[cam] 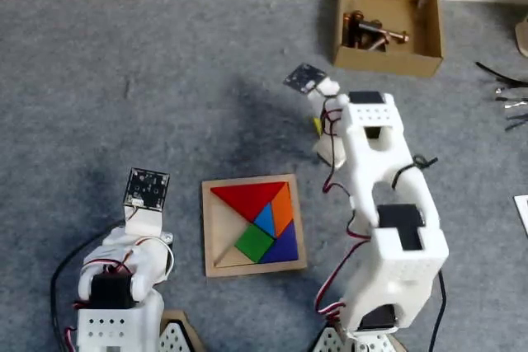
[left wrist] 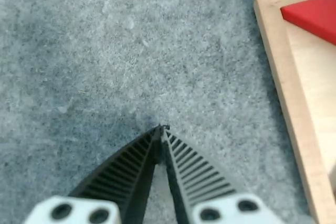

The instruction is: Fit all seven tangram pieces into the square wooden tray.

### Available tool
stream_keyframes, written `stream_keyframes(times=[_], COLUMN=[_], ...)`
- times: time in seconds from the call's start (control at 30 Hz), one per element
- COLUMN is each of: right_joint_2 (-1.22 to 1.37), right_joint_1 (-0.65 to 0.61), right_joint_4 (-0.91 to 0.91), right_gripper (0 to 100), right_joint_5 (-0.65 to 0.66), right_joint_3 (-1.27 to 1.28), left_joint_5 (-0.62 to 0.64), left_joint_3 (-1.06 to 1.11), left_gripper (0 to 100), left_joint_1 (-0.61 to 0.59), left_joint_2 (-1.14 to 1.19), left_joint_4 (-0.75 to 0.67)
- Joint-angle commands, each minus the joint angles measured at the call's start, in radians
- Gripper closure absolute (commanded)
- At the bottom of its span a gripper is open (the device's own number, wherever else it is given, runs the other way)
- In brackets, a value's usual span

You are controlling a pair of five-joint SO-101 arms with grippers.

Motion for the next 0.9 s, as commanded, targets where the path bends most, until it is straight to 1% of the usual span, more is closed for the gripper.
stream_keyframes(times=[0.0,0.07,0.2,0.3,0.43,0.57,0.67,0.87], right_joint_2=[0.002,0.005,0.012,0.012,0.013,0.008,0.018,0.142], right_joint_1=[0.01,0.01,0.001,-0.015,-0.047,-0.068,-0.074,-0.058], right_joint_4=[0.007,0.007,0.004,0.002,0.013,0.077,0.077,0.071], right_gripper=[75.0,71.3,71.1,71.1,71.1,71.1,71.1,71.1], right_joint_5=[0.048,0.058,0.117,0.13,0.121,0.127,0.129,0.129], right_joint_3=[-0.084,-0.09,-0.087,-0.084,-0.079,-0.081,-0.081,-0.088], left_joint_5=[0.009,0.009,0.009,0.009,0.009,0.009,0.009,0.009], left_joint_3=[0.019,0.019,0.019,0.019,0.019,0.019,0.019,0.019], left_gripper=[99,99,99,99,99,99,99,99], left_joint_1=[-0.015,-0.015,-0.015,-0.015,-0.015,-0.015,-0.015,-0.015], left_joint_2=[-0.005,-0.005,-0.005,-0.005,-0.005,-0.005,-0.005,-0.005], left_joint_4=[0.003,0.003,0.003,0.003,0.003,0.003,0.003,0.003])
